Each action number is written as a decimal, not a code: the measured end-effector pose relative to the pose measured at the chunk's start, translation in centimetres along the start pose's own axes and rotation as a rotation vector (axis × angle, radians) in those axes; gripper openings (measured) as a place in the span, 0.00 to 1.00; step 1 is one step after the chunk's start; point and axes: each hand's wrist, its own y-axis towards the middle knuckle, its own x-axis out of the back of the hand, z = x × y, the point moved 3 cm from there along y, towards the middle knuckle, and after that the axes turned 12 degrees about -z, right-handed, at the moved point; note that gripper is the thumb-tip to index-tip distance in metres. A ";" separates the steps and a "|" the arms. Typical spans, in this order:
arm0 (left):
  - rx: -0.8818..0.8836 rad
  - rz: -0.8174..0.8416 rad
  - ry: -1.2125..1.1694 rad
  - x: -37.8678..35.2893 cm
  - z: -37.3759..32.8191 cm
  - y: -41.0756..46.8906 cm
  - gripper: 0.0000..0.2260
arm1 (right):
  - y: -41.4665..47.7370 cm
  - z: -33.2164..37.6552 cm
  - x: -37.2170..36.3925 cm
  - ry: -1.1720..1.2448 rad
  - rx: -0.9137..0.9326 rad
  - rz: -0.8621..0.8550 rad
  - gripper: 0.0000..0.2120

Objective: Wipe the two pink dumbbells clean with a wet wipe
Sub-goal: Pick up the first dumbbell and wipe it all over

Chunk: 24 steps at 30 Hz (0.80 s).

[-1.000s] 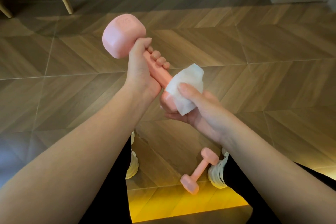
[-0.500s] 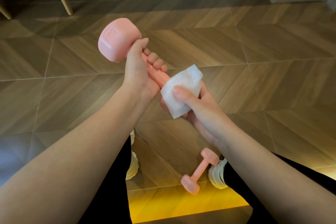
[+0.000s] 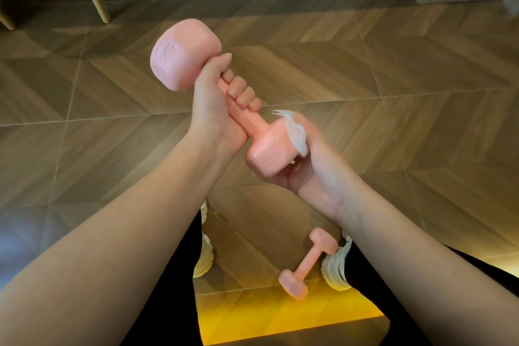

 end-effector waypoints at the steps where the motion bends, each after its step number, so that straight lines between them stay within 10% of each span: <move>1: 0.004 -0.002 -0.001 0.0 0.0 0.0 0.18 | -0.1 0.1 0.0 -0.017 0.008 0.024 0.12; 12: 0.026 -0.034 -0.021 0.4 -0.2 0.1 0.18 | -0.9 -0.1 -0.2 -0.342 0.218 0.086 0.35; 24: 0.038 -0.057 -0.077 0.3 -0.5 0.4 0.19 | -1.0 0.2 -0.6 -0.097 0.155 0.127 0.25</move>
